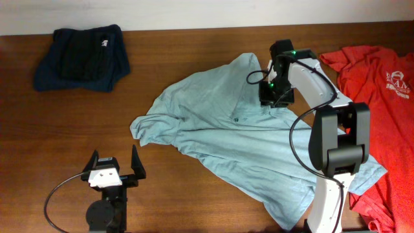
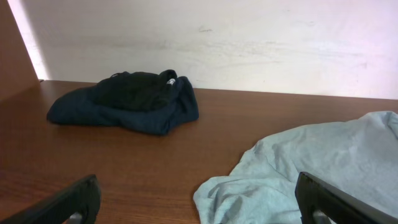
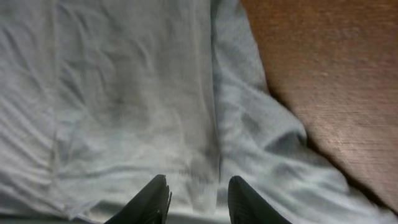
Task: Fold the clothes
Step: 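Grasp the light blue shirt's upper edge with the right gripper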
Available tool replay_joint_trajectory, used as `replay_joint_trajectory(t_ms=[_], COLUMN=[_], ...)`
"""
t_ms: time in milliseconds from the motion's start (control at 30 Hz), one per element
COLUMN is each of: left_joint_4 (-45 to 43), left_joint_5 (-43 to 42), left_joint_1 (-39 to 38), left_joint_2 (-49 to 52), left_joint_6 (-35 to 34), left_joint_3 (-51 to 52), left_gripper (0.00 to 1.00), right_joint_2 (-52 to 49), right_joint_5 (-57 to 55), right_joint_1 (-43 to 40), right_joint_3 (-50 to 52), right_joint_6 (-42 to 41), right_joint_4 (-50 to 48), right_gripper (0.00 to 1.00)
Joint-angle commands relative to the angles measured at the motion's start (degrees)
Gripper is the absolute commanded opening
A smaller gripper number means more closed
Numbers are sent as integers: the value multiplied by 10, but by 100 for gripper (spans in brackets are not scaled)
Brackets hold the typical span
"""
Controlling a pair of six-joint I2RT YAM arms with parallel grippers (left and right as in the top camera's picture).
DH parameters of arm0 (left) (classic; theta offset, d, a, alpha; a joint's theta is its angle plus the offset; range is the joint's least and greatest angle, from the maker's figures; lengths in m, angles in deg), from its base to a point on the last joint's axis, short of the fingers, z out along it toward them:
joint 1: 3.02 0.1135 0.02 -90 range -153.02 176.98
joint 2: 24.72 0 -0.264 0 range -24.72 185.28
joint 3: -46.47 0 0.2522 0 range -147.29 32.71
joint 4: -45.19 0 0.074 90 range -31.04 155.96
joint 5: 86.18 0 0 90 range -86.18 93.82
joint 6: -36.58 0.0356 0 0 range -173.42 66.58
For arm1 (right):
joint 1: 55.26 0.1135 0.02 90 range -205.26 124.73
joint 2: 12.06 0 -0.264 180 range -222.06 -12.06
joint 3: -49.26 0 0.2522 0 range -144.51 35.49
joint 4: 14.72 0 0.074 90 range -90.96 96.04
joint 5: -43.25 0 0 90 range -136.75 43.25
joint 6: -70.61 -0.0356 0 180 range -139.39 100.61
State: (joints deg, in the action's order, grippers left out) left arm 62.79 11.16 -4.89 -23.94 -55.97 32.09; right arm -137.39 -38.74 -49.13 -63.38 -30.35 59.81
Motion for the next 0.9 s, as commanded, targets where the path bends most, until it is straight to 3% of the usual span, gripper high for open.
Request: replay_joint_trajectory(t_ms=[0, 600, 733, 867], left_joint_4=[2, 2, 2, 2], left_joint_5=[-4, -4, -4, -4], left_joint_1=[-2, -2, -2, -2], left_joint_2=[-4, -4, -4, -4], left_joint_6=[11, 11, 11, 11], left_joint_3=[1, 1, 1, 1], left_gripper=[100, 100, 100, 100], right_joint_2=[-8, -8, -7, -7], right_joint_5=[-7, -7, -7, -7], right_joint_1=[-2, -1, -1, -1], right_joint_3=[18, 61, 60, 47], right_joint_6=[-3, -16, -16, -16], right_joint_4=[-15, -55, -57, -47], right_gripper=[36, 36, 27, 25])
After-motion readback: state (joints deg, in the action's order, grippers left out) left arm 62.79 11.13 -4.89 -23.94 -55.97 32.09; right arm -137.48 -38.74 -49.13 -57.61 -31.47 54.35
